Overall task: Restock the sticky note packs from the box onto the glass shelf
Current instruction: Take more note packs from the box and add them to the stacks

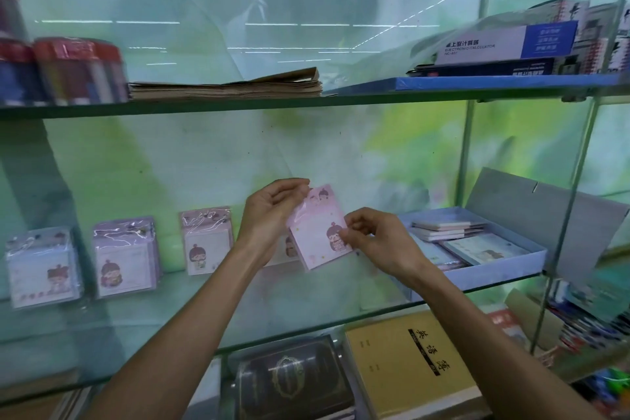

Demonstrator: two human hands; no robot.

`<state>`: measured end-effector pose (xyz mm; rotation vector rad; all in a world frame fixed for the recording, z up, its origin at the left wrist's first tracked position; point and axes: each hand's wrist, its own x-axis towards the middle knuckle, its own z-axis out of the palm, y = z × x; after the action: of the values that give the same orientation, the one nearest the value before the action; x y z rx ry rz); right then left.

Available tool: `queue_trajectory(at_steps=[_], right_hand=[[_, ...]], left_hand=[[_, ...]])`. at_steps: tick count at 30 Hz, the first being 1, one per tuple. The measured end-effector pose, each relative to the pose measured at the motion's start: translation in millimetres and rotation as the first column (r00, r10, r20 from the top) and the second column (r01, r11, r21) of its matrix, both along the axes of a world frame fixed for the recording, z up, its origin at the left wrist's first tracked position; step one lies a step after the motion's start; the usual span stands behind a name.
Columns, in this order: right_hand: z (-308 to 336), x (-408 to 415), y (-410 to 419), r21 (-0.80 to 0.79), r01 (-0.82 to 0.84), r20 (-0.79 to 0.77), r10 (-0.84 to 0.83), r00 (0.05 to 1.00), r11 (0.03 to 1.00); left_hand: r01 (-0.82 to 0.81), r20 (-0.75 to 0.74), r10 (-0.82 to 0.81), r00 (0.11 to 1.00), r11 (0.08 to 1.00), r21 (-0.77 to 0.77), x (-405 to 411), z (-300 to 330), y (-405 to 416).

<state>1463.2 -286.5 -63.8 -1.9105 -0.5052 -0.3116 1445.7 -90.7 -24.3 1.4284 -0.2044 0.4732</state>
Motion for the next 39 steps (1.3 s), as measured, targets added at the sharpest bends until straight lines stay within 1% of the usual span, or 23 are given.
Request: queue_trajectory(at_steps=[1,2,4,5,7,9,12,15,19,23,24,26,28,30,33,34,36,38,39], right_hand=[[-4.2,2.1,6.7,0.001,0.009,-0.017,-0.009,1.0,1.0],[-8.7,4.8,13.8,0.004,0.02,-0.033,-0.02,0.999,1.0],[-16.8,10.9,28.2,0.034,0.038,-0.08,-0.035,0.996,0.999],[-19.9,13.8,35.1,0.064,0.034,-0.116,-0.026,0.993,0.997],[-23.5,18.4,48.8,0.149,-0.004,-0.208,0.035,0.977,0.989],[-25.1,21.5,62.6,0.21,-0.029,-0.285,0.089,0.954,0.977],[-30.6,30.9,79.7,0.196,-0.001,-0.333,0.068,0.941,0.981],[-36.2,38.1,90.7,0.075,0.042,-0.287,-0.018,0.958,0.996],[-35.8,36.9,95.6,-0.099,0.122,-0.149,-0.136,0.979,0.988],[-26.7,32.6,89.9,-0.149,0.133,-0.095,-0.148,0.984,0.98],[-22.5,32.0,84.3,-0.162,0.147,-0.06,-0.158,0.986,0.976],[-10.7,29.0,65.8,-0.181,0.177,0.063,-0.168,0.984,0.967],[1.3,26.2,37.9,-0.217,0.174,0.18,-0.135,0.974,0.96],[10.8,25.1,4.9,-0.299,0.156,0.218,-0.091,0.972,0.941],[18.3,26.5,-44.2,-0.457,0.173,0.208,-0.084,0.975,0.872],[19.2,27.2,-59.1,-0.504,0.166,0.179,-0.086,0.98,0.847],[19.2,28.4,-84.4,-0.613,0.078,0.049,-0.061,0.997,0.786],[17.4,29.2,-100.8,-0.743,-0.013,-0.062,-0.049,0.997,0.669],[15.7,30.7,-106.0,-0.802,-0.036,-0.08,-0.047,0.996,0.596]], left_hand=[[-0.026,0.022,0.027,0.999,0.999,-0.018,-2.3,-0.7,4.8],[-0.088,0.048,0.088,0.995,0.996,-0.006,-3.6,-2.4,11.0],[-0.268,0.112,0.258,0.96,0.959,0.093,-6.9,-7.8,24.9],[-0.334,0.141,0.315,0.938,0.932,0.139,-8.7,-11.3,32.3],[-0.381,0.157,0.356,0.921,0.908,0.173,-12.9,-18.5,45.0],[-0.39,0.15,0.365,0.919,0.9,0.194,-18.2,-25.1,55.4],[-0.392,0.132,0.371,0.919,0.895,0.214,-24.5,-32.6,67.8],[-0.397,0.132,0.376,0.917,0.891,0.222,-29.8,-36.2,74.9],[-0.404,0.134,0.382,0.914,0.882,0.241,-31.3,-38.9,80.1],[-0.377,0.106,0.362,0.926,0.891,0.251,-27.2,-42.8,72.3],[-0.364,0.104,0.349,0.931,0.895,0.258,-26.2,-43.7,67.6],[-0.319,0.094,0.305,0.948,0.912,0.257,-23.5,-46.7,56.1],[-0.26,0.075,0.249,0.966,0.929,0.263,-19.9,-50.2,42.4],[-0.202,0.052,0.196,0.979,0.941,0.272,-15.9,-54.0,27.5],[-0.122,0.031,0.118,0.992,0.957,0.262,-9.4,-58.6,3.9],[-0.101,0.02,0.099,0.995,0.959,0.264,-6.7,-60.2,-4.0],[-0.067,-0.005,0.071,0.997,0.963,0.259,-0.5,-63.8,-19.9],[-0.041,-0.036,0.051,0.998,0.972,0.23,4.7,-66.0,-36.6],[-0.027,-0.052,0.039,0.998,0.977,0.213,6.4,-66.2,-44.9]])
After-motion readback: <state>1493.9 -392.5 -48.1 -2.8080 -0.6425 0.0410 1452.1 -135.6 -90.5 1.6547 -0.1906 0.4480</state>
